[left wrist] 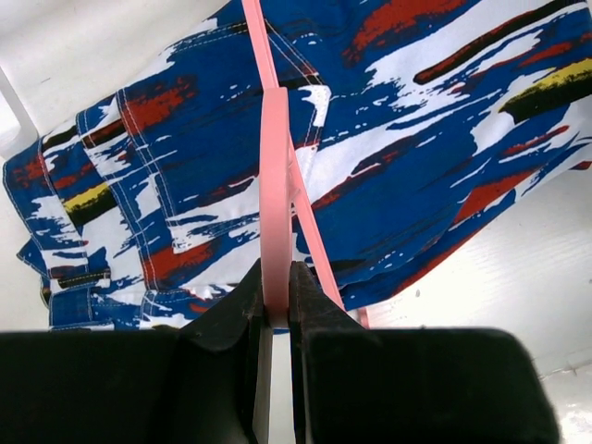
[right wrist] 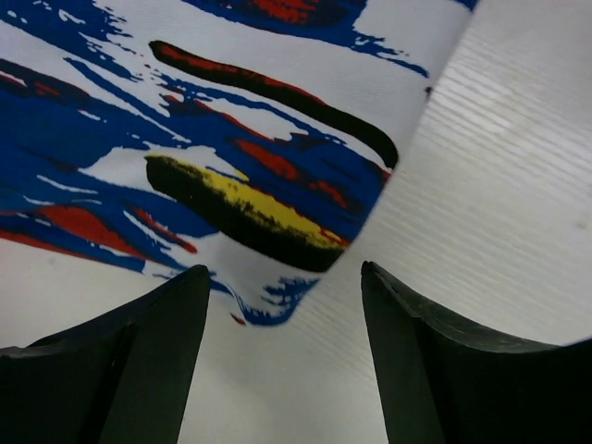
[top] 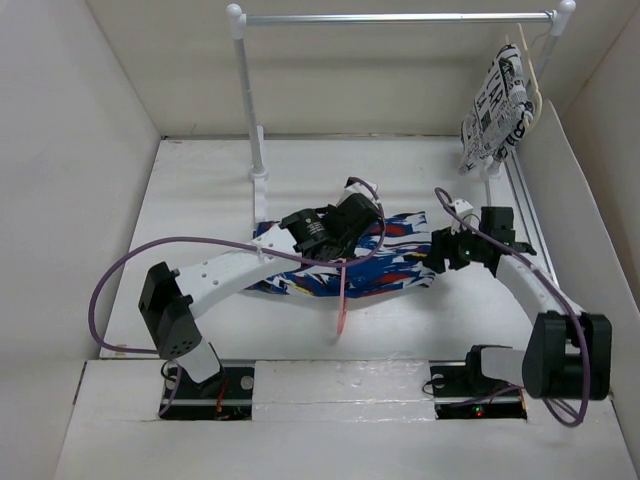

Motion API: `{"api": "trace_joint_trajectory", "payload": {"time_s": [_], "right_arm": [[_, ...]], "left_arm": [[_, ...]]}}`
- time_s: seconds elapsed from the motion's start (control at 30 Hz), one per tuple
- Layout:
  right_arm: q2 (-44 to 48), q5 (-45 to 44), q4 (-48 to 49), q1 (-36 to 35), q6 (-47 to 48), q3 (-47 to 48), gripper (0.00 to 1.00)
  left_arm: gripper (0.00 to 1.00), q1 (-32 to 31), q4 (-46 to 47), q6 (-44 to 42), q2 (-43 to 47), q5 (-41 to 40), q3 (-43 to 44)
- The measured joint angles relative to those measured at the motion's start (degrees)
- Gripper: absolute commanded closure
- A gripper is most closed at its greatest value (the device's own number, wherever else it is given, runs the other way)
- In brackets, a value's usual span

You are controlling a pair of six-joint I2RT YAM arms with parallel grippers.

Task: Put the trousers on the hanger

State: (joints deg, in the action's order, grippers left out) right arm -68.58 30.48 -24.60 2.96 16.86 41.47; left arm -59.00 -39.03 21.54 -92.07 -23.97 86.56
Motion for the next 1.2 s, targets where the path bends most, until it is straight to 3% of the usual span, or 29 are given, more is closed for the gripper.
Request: {"api": "trace_joint_trajectory", "payload": {"time_s": [0.1, 0.13, 0.17, 0.23, 0.27, 0.33, 0.67, 0.83, 1.2], "right_arm": [[-4.94, 3.41, 7.89, 0.00, -4.24, -4.00, 0.29], [-5.77, 4.13, 9.86, 0.00, -5.51, -5.33, 0.48], [-6.51, 4.79, 11.82, 0.02, -6.73, -6.75, 0.49], [-7.61, 5.64, 14.78, 0.07, -8.41, -8.41, 0.59], [-8.02, 5.79, 15.91, 0.26, -9.11, -8.96, 0.86], [-8.33, 6.60, 17.99, 1.01, -9.90, -9.84, 1.00], [-3.02, 8.83, 14.19, 12.37, -5.51, -12.31, 1.00], [-3.34, 10.95, 10.45, 16.96, -1.53, -12.31, 1.00], [-2.80, 11.56, 4.98, 19.85, 2.93, -12.07, 1.00]], "left_arm": [[1.00, 0.00, 0.83, 0.04, 0.00, -0.22, -0.61], [1.00, 0.00, 1.55, 0.13, 0.00, -0.55, -0.87], [1.00, 0.07, 1.60, 0.15, 0.00, -0.57, -1.38], [1.00, 0.13, 2.73, 0.33, 0.00, -1.05, -2.62], [1.00, 0.26, 3.52, 0.44, 0.02, -1.36, -3.63], [1.00, 0.79, 4.85, 0.44, 0.13, -2.64, -5.53], [1.00, 8.22, 10.34, 0.42, 1.20, 0.48, -11.50], [1.00, 8.24, 12.22, 0.42, 1.20, 2.01, -12.33], [1.00, 7.89, 10.25, 0.44, 0.83, 2.75, -9.57]]}}
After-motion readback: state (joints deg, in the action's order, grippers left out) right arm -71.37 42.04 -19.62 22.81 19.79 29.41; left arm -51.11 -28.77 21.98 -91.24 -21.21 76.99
